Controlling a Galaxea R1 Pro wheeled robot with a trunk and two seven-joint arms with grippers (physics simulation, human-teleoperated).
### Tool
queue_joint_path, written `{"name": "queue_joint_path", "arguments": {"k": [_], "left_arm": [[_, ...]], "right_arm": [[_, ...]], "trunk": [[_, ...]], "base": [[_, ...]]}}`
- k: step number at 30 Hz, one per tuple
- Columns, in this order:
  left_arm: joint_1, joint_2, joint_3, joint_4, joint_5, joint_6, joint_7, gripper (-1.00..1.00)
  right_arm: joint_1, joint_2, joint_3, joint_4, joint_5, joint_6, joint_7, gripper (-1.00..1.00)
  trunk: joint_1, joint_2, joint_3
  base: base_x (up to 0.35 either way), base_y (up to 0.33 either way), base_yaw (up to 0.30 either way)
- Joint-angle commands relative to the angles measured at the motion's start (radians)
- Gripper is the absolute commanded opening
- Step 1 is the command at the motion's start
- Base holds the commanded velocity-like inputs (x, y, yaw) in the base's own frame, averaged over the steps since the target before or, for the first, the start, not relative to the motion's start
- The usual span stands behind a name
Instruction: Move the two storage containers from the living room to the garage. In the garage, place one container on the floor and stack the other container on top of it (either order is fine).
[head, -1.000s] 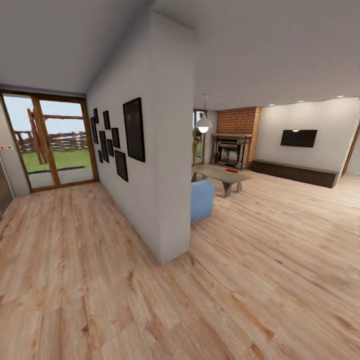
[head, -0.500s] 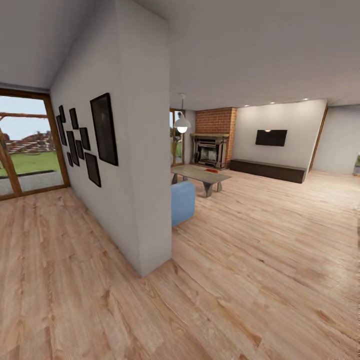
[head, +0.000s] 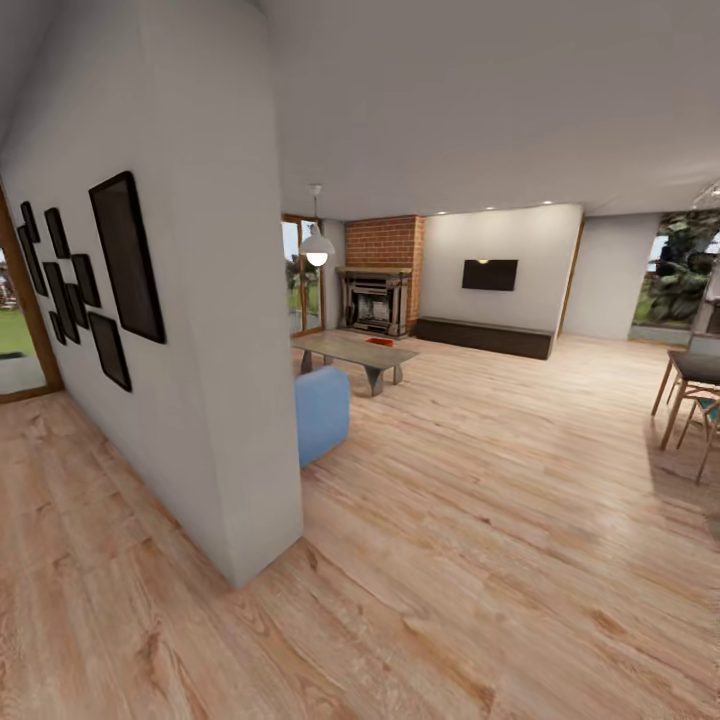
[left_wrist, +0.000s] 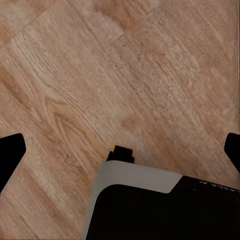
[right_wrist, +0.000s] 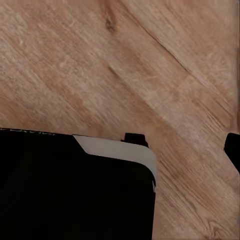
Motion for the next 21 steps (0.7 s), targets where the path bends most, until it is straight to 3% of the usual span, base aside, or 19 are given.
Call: {"name": "queue_joint_path", "arguments": {"k": [1, 21], "left_arm": [[-0.001, 0.0, 0.0, 0.0, 0.006, -0.003, 0.001, 1.0], [-0.001, 0.001, 0.0, 0.0, 0.006, -0.003, 0.001, 1.0]], "right_arm": [[-0.002, 0.0, 0.007, 0.003, 0.001, -0.005, -0.001, 1.0], [-0.002, 0.0, 0.007, 0.003, 0.002, -0.005, -0.001, 1.0]], "trunk": [[0.001, -0.001, -0.001], [0.001, -0.001, -0.001]], "base": [[0.322, 0.0, -0.283], [0.322, 0.0, -0.284]]}}
